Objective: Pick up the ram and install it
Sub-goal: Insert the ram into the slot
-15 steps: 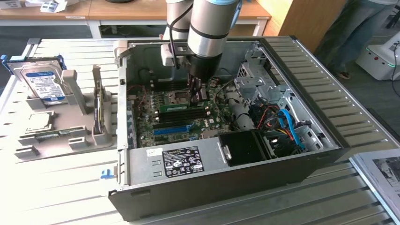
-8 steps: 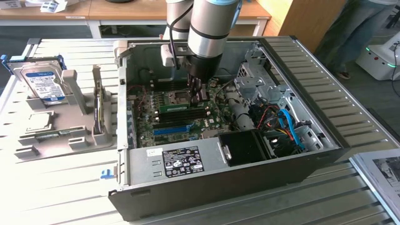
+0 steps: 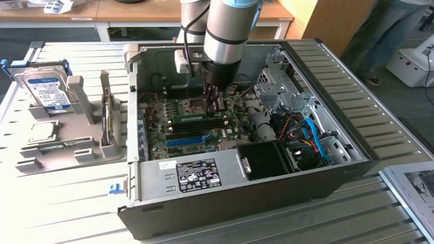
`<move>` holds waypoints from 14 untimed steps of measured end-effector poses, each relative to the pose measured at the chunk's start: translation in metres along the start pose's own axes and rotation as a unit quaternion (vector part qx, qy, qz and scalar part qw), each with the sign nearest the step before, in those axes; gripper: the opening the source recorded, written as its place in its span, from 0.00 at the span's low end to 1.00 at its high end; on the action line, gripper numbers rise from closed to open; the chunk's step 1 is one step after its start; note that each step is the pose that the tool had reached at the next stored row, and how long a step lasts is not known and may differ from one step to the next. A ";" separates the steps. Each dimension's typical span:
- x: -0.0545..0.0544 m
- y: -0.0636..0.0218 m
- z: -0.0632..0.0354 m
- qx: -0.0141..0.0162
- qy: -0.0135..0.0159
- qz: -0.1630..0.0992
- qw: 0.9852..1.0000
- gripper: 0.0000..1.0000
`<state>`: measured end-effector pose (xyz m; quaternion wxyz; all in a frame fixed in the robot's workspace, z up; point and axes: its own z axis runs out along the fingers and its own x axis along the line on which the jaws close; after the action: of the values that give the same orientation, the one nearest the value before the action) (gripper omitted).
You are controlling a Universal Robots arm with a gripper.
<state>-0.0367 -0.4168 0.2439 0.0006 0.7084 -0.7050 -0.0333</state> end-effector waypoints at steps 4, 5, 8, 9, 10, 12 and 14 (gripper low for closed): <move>0.000 -0.0001 0.0025 0.000 0.000 0.000 1.000 0.12; 0.000 -0.0001 0.0032 0.000 0.000 0.000 1.000 0.12; 0.000 -0.0002 0.0052 0.000 0.000 0.000 1.000 0.12; 0.000 -0.0003 0.0056 0.000 0.000 0.000 1.000 0.12; 0.000 -0.0003 0.0057 0.000 0.000 0.000 1.000 0.12; 0.000 -0.0003 0.0057 0.000 0.000 0.000 1.000 0.12; 0.000 -0.0003 0.0059 0.000 0.000 0.000 1.000 0.12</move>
<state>-0.0367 -0.4168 0.2380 0.0006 0.7084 -0.7050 -0.0333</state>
